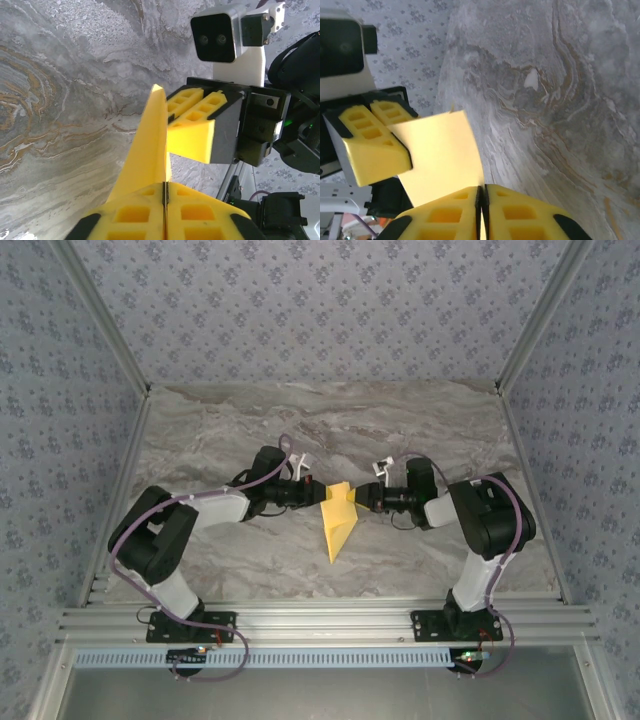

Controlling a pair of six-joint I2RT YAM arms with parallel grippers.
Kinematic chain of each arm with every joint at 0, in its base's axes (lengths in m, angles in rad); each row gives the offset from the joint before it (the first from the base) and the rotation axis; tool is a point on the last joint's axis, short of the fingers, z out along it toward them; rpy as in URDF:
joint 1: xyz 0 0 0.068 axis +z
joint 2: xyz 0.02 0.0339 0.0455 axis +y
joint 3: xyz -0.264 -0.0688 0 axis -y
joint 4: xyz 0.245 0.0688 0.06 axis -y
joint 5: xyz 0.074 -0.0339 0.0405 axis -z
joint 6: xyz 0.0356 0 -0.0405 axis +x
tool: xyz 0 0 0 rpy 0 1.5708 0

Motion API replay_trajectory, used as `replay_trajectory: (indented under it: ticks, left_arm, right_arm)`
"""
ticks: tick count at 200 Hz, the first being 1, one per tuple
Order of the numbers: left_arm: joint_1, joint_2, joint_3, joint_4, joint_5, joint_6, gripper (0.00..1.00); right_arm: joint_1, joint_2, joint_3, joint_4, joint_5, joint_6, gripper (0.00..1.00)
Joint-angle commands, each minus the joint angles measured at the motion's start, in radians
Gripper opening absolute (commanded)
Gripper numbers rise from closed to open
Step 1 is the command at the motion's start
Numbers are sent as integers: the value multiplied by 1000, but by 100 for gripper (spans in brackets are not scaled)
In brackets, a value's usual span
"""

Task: Fold a paper plane with a square sheet of paper (fold left side to right side)
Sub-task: Place the paper at the center of the table.

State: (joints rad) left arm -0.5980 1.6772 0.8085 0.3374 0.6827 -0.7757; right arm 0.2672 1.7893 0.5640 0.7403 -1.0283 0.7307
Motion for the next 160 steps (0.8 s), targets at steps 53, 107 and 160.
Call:
replay_trajectory:
  ticks: [53,107,160]
  left_arm:
    - [63,-215,97,-473,-296,314,61]
    - [-172,-445,17,-577,-458,358,60]
    - [-436,-342,22,-557,-648,250,63]
  right_arm:
    - [22,-207,56,-475,166,-49,0]
    - [82,-214,140,-653,300,35,0]
    - [121,-225,166,-713,392,93,0]
